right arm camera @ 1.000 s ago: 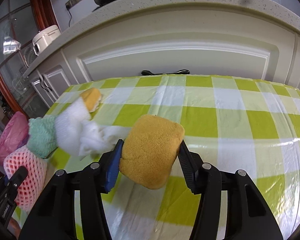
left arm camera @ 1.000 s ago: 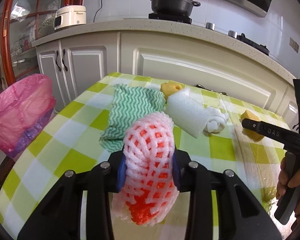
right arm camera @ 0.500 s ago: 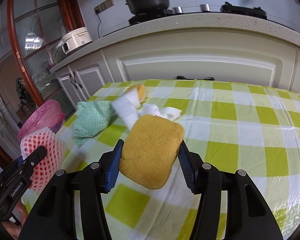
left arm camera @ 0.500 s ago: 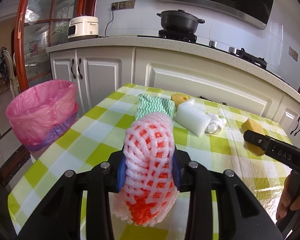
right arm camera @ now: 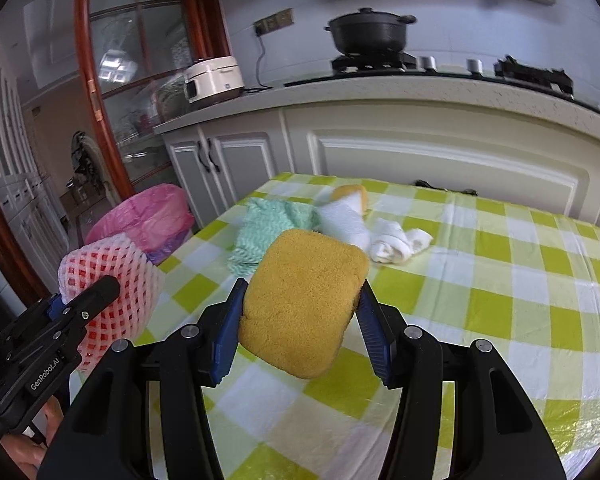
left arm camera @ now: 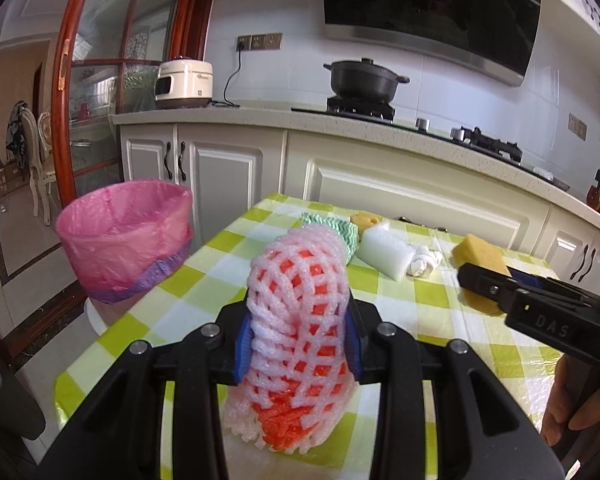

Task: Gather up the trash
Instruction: 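Carry the sponge and foam net to the pink bin and release both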

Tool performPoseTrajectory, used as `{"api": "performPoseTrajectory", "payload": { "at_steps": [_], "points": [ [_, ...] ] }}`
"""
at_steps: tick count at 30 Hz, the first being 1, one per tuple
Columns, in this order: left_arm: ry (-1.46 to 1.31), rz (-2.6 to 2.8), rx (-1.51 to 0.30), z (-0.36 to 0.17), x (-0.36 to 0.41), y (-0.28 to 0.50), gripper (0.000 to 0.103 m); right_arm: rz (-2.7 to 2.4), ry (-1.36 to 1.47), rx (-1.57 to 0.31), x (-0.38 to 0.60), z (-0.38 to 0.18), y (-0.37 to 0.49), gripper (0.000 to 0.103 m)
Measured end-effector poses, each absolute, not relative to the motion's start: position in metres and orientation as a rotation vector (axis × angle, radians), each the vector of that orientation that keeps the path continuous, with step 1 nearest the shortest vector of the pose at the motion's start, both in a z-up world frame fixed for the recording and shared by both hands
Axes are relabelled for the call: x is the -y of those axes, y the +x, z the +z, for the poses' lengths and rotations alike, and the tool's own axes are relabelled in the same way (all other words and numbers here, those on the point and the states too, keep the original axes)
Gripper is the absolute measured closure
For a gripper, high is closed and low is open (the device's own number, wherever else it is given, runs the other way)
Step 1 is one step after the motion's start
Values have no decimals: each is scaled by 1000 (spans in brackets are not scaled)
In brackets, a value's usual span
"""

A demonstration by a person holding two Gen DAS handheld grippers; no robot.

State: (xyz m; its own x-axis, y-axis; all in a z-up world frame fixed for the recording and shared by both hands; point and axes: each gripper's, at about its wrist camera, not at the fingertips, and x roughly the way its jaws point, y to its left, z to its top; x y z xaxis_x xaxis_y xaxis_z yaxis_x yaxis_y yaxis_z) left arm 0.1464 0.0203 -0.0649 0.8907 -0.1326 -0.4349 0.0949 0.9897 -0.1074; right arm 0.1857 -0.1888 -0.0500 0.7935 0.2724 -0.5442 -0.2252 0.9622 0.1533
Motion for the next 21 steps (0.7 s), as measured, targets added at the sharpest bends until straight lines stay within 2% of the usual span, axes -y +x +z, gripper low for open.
{"api": "performPoseTrajectory", "payload": {
  "at_steps": [5, 21],
  "points": [
    [-100, -117, -426, -55, -36, 132, 68, 299, 46, -557, 176, -39, 171, 52],
    [-103, -63, -409, -55, -67, 117, 68, 372, 12, -588, 145, -54, 160, 52]
  ]
}}
